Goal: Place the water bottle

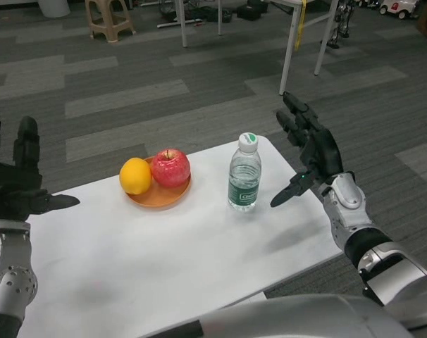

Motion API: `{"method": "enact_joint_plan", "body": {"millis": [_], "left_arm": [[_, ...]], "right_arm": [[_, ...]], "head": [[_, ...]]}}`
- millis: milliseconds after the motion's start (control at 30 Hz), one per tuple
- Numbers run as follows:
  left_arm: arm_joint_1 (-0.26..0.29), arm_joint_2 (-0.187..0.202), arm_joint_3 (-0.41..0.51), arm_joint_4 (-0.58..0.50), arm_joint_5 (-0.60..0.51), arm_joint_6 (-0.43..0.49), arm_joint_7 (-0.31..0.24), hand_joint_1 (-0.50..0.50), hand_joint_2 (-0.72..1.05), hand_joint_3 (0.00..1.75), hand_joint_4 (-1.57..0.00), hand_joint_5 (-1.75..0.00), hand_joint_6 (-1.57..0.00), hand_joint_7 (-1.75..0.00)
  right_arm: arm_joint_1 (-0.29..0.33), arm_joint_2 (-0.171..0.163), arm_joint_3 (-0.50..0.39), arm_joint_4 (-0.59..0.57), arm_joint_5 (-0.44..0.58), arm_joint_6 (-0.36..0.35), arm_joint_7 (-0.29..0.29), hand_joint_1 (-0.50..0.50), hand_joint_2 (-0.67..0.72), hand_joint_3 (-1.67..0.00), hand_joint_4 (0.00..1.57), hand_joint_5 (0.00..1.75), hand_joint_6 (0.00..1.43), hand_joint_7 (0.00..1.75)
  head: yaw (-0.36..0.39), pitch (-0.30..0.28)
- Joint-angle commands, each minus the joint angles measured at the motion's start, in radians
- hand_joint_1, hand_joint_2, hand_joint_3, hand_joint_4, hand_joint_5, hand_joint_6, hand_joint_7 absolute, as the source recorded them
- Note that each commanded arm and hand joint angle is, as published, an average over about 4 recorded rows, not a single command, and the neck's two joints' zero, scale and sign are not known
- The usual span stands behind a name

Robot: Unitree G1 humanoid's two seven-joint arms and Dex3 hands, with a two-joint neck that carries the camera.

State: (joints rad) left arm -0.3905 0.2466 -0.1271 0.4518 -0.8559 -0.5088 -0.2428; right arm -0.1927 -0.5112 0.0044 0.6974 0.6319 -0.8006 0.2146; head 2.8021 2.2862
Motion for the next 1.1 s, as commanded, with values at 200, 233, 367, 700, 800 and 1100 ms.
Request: {"method": "enact_joint_plan", "body": {"millis": [200, 233, 367, 700, 800, 1100], "left_arm": [[-0.001, 0.005, 0.006, -0.004, 0.0, 0.001, 0.003, -0.5, -0.19, 0.09, 0.0, -0.1, 0.0, 0.0], [-0.001, 0.005, 0.006, -0.004, 0.0, 0.001, 0.003, -0.5, -0.19, 0.09, 0.0, -0.1, 0.0, 0.0], [0.004, 0.003, 0.01, -0.005, 0.001, 0.001, 0.003, -0.5, -0.19, 0.09, 0.0, -0.1, 0.0, 0.0], [0.012, 0.003, 0.019, -0.013, 0.005, -0.003, 0.001, -0.5, -0.19, 0.09, 0.0, -0.1, 0.0, 0.0], [0.013, 0.003, 0.021, -0.017, 0.005, -0.004, 0.0, -0.5, -0.19, 0.04, 0.0, -0.1, 0.0, 0.0], [0.022, 0.003, 0.037, -0.04, 0.015, -0.005, 0.003, -0.5, -0.19, 0.09, 0.0, -0.1, 0.0, 0.0]], "right_arm": [[0.021, -0.02, -0.062, -0.16, 0.007, -0.003, -0.012, -0.5, 0.34, -0.08, 0.0, 0.0, 0.0, 0.07], [0.02, -0.023, -0.063, -0.175, 0.008, -0.002, -0.014, -0.5, 0.34, -0.08, 0.0, 0.0, 0.0, 0.07], [0.006, -0.037, -0.064, -0.234, 0.008, -0.002, -0.024, -0.5, 0.34, -0.12, 0.0, 0.0, 0.0, 0.07], [-0.04, -0.057, -0.032, -0.354, 0.008, 0.001, -0.056, -0.5, 0.34, -0.08, 0.0, 0.0, 0.0, 0.07], [-0.055, -0.059, -0.011, -0.377, 0.008, 0.001, -0.065, -0.5, 0.34, -0.08, 0.0, 0.0, 0.0, 0.07], [-0.083, -0.053, 0.034, -0.424, 0.008, 0.0, -0.08, -0.5, 0.34, -0.08, 0.0, 0.0, 0.0, 0.07]], "head": [[0.015, 0.005], [0.019, 0.008], [0.04, 0.024], [0.048, 0.091], [0.091, 0.147], [0.171, 0.292]]}}
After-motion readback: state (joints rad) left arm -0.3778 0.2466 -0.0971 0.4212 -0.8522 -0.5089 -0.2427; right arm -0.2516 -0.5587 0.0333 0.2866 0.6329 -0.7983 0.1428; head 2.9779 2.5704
